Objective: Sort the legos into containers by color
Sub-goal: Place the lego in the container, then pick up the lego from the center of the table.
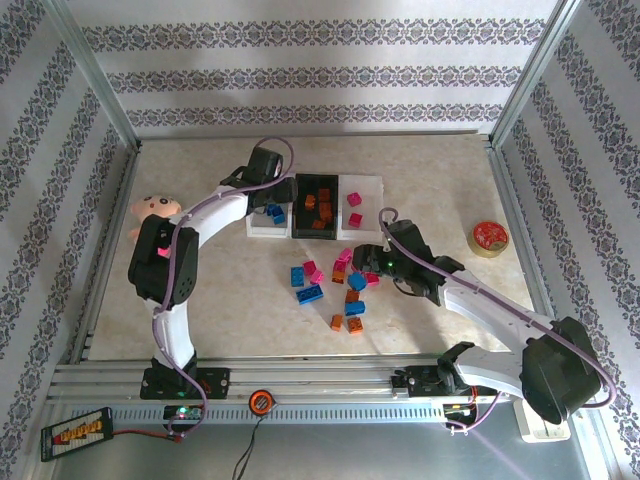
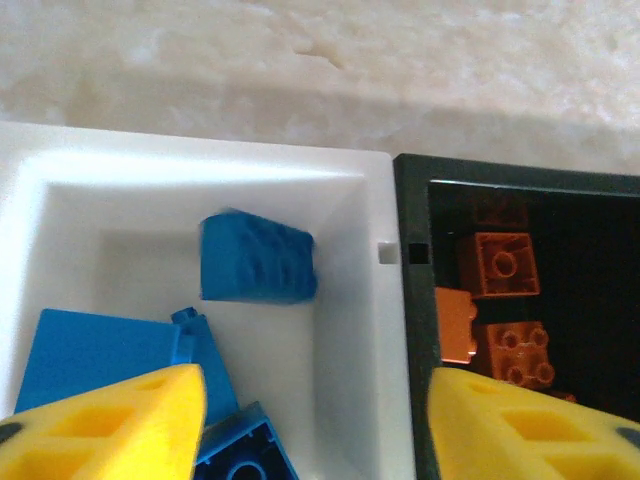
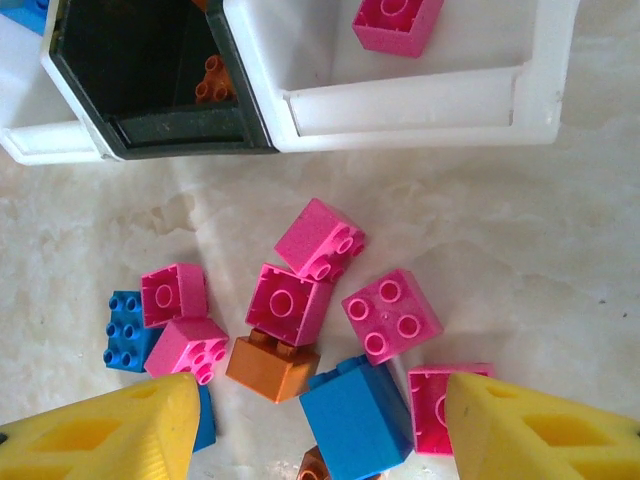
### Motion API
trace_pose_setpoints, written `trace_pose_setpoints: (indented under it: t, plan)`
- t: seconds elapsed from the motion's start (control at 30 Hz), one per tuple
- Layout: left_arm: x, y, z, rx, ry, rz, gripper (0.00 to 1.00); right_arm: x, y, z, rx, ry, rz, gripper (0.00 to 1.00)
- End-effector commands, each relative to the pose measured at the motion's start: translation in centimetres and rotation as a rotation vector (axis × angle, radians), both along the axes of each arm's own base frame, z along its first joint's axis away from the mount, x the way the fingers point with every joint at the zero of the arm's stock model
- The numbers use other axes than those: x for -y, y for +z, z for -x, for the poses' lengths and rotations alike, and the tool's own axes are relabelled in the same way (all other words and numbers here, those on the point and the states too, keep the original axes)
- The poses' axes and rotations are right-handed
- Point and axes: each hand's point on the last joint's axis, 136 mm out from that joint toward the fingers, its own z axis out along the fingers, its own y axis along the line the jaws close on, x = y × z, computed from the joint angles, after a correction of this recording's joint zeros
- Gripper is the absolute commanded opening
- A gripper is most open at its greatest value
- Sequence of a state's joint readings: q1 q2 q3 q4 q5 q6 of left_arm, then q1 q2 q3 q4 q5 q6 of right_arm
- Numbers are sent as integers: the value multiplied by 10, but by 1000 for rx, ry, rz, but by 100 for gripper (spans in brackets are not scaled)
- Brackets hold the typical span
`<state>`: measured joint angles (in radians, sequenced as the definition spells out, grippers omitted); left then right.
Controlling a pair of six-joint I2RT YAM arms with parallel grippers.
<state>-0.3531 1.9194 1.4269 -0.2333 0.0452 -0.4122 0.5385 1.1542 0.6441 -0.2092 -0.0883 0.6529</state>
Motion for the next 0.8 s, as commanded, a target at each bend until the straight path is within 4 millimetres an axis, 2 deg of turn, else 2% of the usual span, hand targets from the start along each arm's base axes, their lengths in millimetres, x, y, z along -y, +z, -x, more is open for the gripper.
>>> trace_pose_setpoints:
  t: [0.0,0.13,0.23,0.27,0.43,0.5,0.57,0.7,0.77]
  plan:
    - [6,52,4,106,-11,117,68,4,-4,4,-22,-9,-8,66]
    - [15,86,35,167,-55,198,79,4,-13,5,-48,-20,7,65]
    - [20,94,68,181,-91,256,87,3,-18,3,-60,-19,29,63]
    - [21,94,79,185,-101,270,99,6,-21,3,-69,-27,48,63]
    - [15,74,133,134,-116,300,100,28,-40,2,-129,-87,200,59]
    - [10,65,152,121,-113,312,100,31,-46,3,-143,-88,224,56]
    - [3,53,168,97,-101,318,100,25,-50,7,-150,-47,210,58]
    - [-8,30,197,40,-92,311,100,-3,-43,18,-105,103,198,60]
    - [-14,20,207,17,-81,300,100,-6,-43,25,-112,137,241,60]
